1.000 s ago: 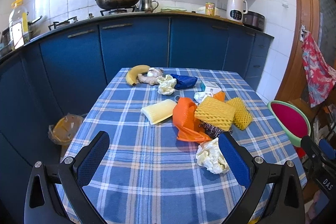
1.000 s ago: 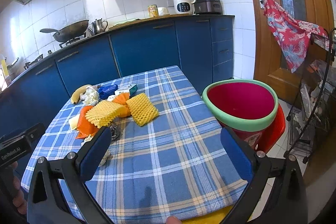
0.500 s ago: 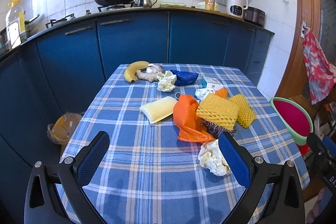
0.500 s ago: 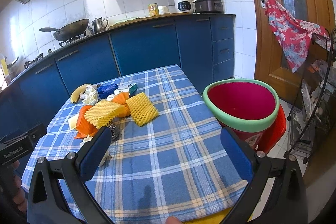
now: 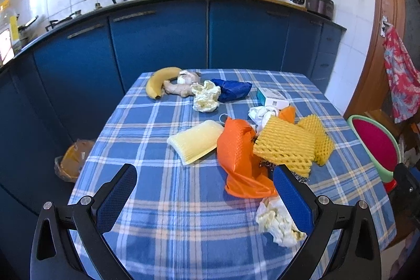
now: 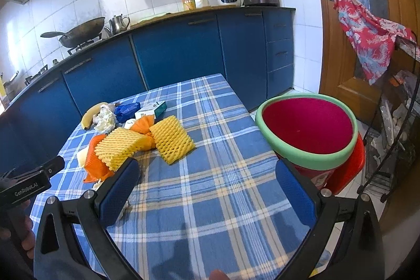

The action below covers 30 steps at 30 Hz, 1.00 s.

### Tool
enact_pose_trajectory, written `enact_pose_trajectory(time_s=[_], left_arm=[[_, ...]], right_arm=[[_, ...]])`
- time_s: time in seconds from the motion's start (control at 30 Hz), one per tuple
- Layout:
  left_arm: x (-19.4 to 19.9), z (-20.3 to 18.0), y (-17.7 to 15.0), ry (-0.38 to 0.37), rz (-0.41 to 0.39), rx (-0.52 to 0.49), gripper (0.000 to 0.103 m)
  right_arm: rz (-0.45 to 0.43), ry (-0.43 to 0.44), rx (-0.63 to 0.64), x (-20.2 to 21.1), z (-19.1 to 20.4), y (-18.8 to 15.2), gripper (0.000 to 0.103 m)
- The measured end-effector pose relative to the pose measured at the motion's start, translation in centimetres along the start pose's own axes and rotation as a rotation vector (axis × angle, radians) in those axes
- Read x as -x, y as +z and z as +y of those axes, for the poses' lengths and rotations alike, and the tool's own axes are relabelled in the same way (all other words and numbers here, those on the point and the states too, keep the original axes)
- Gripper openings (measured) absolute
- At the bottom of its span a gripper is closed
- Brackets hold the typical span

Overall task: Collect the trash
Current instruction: 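Move both tools toward the trash items on the checkered tablecloth, then grasp the orange mesh bag with the left tool while the right tool grasps a yellow foam net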

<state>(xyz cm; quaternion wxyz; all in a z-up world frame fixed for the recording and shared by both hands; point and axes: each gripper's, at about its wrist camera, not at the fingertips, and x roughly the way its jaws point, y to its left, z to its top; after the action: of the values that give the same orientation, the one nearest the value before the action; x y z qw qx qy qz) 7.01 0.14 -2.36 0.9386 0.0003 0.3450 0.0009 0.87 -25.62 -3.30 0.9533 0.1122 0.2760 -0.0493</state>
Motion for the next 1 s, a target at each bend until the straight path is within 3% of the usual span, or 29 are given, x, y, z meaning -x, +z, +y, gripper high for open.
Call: enact_pose_trajectory(time_s=[0.27,0.43,0.5,0.67,0.93,1.0], left_arm=[[-3.6,-0.5,1.1,0.014,0.054,-0.017,0.103],[-5.5,-0.7,1.2,-0.032,0.084,-0.015,0.102],[-6.1,-0.8,1.4,-0.045,0.091,-0.015,0.096],[-7.9,-0.3,1.7,-0.099,0.132,0.001,0.066],[-9.5,0.1,1.8,-0.243,0.182,0.015,0.052],[-10.1,0.0,1.6,-0.299,0.204,0.024,0.044]], right_arm=[[0.055,0.024,-0.011,-2.9,0.2,0.3,0.102],[0.082,0.015,-0.012,-4.4,0.0,0.5,0.102],[0.094,0.01,-0.014,-4.9,-0.1,0.5,0.102],[0.128,0.003,-0.017,-6.5,-0.1,0.5,0.102],[0.175,-0.015,-0.008,-8.6,1.7,0.6,0.102],[0.176,-0.027,-0.007,-8.9,2.2,0.8,0.102]])
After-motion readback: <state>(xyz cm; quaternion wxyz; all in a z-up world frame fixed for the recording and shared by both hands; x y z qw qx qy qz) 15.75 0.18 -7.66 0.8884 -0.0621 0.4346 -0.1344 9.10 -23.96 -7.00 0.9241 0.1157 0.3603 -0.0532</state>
